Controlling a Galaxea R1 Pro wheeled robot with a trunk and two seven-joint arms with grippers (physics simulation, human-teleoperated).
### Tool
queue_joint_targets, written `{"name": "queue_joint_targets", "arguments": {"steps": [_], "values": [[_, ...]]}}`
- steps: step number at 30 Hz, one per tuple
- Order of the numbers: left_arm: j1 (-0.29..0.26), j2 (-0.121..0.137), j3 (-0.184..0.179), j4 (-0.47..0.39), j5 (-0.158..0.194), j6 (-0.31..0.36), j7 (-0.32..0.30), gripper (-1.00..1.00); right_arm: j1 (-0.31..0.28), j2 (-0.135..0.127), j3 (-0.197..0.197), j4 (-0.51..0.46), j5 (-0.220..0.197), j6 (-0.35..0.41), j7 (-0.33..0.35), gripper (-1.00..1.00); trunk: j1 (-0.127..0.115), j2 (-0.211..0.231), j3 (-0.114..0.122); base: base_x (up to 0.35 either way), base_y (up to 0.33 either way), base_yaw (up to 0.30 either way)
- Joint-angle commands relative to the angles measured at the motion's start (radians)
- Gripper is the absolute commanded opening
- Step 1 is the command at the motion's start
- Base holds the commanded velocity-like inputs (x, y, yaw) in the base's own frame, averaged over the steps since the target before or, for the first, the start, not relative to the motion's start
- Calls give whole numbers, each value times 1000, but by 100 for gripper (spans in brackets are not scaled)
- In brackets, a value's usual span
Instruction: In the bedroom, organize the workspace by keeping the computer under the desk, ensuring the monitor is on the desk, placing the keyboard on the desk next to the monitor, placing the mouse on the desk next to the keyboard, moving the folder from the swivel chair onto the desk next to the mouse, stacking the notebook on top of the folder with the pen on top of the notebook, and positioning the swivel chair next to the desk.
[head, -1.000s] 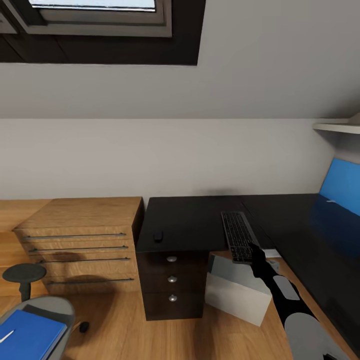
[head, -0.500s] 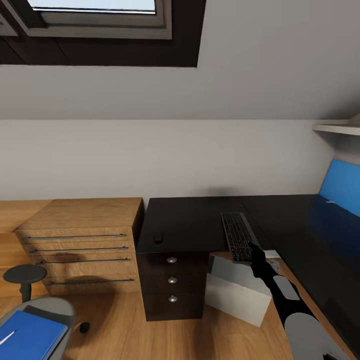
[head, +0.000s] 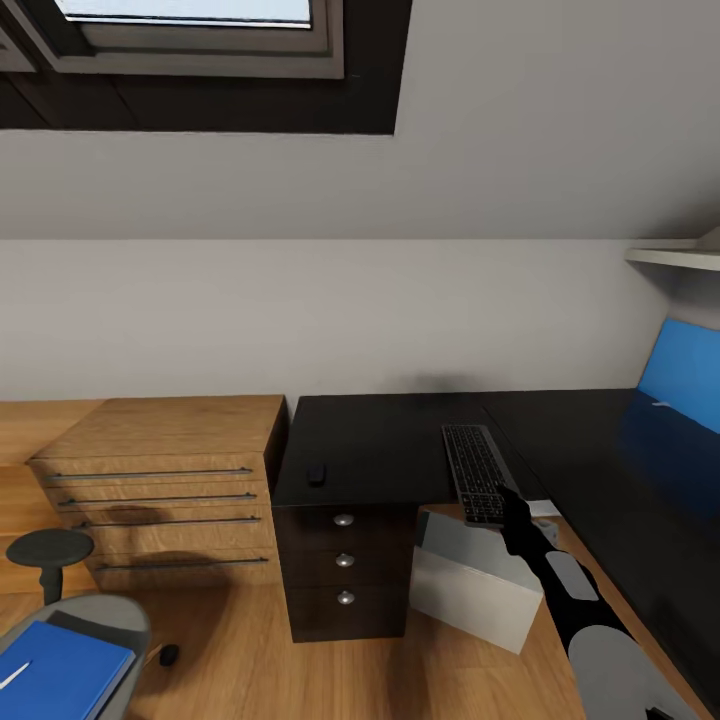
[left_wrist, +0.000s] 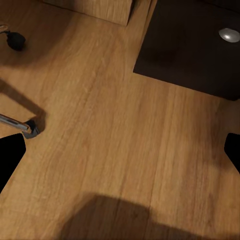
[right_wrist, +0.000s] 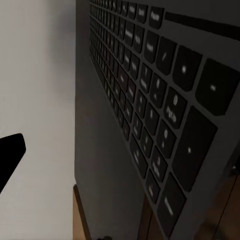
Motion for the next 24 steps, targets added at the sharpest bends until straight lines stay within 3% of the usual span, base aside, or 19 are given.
{"name": "queue_joint_targets", "arguments": {"steps": [1, 7, 24], "values": [[-1, 0, -2, 1, 8, -3, -1, 100, -1, 0, -5, 0, -5, 7, 3, 100, 0, -1, -1, 0, 0, 0], [-1, 0, -2, 1, 8, -3, -1, 100, -1, -1, -5, 16, -3, 7, 3, 100, 0, -1, -1, -46, -3, 0], [-1, 0, -2, 1, 9, -2, -1, 100, -1, -1, -5, 22, 21, 5, 1, 100, 0, -1, -1, -182, -108, 0]]}}
